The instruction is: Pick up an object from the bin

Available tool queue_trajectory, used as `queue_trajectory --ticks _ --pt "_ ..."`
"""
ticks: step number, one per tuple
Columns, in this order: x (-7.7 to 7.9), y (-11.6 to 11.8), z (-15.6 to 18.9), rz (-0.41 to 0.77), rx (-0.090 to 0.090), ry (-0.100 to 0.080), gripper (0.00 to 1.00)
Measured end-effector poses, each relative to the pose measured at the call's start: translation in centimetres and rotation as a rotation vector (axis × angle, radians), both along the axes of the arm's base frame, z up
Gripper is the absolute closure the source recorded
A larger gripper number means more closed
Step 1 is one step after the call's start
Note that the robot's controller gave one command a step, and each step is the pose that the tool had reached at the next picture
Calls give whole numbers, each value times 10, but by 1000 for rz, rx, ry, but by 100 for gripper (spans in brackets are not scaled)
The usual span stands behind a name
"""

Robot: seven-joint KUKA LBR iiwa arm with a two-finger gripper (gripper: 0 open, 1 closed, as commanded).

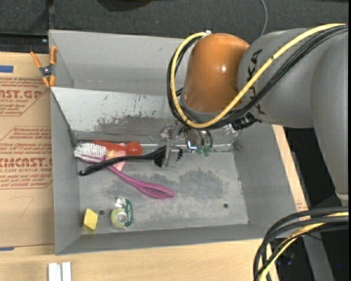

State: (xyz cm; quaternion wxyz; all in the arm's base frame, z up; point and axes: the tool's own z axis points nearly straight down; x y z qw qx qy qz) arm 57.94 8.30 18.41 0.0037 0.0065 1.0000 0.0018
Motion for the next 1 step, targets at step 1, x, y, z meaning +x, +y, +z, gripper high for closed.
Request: queue_trajectory --ticks 1 --pt "-5 -2 25 3 -1 10 100"
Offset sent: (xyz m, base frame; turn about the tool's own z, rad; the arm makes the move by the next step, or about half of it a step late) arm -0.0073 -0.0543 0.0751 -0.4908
